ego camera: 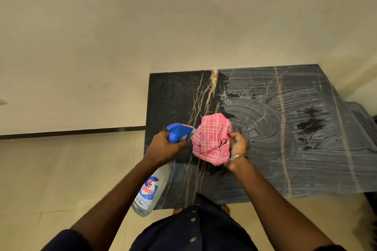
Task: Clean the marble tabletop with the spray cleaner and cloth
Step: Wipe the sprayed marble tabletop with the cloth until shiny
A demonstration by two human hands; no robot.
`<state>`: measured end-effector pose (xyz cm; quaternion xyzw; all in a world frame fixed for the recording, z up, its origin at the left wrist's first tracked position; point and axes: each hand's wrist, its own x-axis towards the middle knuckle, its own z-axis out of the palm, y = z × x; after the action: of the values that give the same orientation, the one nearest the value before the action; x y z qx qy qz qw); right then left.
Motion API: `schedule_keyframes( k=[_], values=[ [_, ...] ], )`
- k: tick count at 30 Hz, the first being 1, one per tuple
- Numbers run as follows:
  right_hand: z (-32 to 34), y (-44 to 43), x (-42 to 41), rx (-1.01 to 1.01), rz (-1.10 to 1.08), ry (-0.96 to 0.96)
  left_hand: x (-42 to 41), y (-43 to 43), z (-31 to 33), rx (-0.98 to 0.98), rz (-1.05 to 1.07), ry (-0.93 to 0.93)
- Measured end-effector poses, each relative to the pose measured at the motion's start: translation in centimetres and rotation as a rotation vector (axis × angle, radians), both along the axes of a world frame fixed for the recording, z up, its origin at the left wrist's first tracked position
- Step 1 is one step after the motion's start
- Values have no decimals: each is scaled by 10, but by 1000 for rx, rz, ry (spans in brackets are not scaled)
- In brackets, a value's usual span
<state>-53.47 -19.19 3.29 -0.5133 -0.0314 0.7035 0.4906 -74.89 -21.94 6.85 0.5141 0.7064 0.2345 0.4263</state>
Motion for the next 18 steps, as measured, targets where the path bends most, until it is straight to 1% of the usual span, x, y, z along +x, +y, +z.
schedule_keyframes(
  k=[3,7,11,12,13,15,16,17,18],
  values=[
    [0,-1,-1,9,8,-9,0,0,-2,7,21,-9],
    [0,-3,-2,7,8,-17,-1,-1,-4,-5,47,26],
    [-6,3,-5,35,59,-126,-5,-5,-5,-2,47,40],
    [-10,5,-5,81,109,-235,-7,-6,-5,1,50,41],
    [-13,6,-4,178,204,-428,-9,-7,-5,4,60,40],
    [-21,5,1,489,525,-947,-14,-11,-4,3,89,46],
    [-27,3,2,644,722,-1149,-16,-12,-3,1,100,51],
    [-34,3,4,743,899,-1327,-18,-14,-2,-4,112,53],
    [-39,3,5,792,1005,-1477,-19,-16,0,-6,124,58]
  ],
)
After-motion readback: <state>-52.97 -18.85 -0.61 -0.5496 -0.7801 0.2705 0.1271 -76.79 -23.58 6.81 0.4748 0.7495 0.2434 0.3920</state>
